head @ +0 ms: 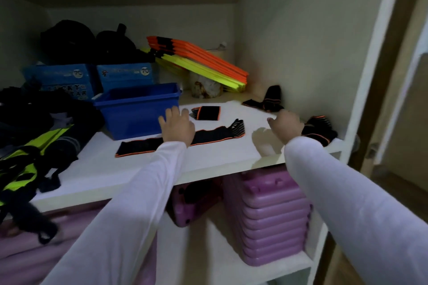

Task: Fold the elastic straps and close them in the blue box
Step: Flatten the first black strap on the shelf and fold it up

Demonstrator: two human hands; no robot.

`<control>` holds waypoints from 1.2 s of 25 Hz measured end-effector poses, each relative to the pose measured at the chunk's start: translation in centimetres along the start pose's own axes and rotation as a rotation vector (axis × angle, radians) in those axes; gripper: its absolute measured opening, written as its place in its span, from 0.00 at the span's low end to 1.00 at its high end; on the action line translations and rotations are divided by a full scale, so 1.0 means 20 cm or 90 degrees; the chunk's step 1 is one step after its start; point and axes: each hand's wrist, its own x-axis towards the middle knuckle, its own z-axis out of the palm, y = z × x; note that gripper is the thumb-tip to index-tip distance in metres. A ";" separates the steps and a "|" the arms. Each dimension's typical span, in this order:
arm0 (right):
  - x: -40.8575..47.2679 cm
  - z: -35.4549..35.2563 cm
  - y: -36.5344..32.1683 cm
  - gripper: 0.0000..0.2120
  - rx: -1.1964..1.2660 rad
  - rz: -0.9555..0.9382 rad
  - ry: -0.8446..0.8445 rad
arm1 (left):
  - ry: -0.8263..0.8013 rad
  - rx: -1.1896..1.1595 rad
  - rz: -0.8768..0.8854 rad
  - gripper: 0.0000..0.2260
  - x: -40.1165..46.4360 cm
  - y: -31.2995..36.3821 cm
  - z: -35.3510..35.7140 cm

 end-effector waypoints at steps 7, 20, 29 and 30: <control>0.01 -0.24 0.37 0.15 -0.126 -0.003 0.047 | -0.191 -0.208 0.266 0.15 -0.10 0.59 0.15; -0.04 -0.23 0.56 0.25 -0.028 -0.004 -0.089 | -0.282 -0.239 0.268 0.15 -0.13 0.71 0.28; -0.02 -0.28 0.56 0.16 -0.027 -0.020 -0.046 | -0.287 -0.222 0.270 0.15 -0.13 0.72 0.27; -0.02 -0.30 0.55 0.15 0.005 0.003 -0.021 | -0.291 -0.221 0.269 0.15 -0.13 0.72 0.27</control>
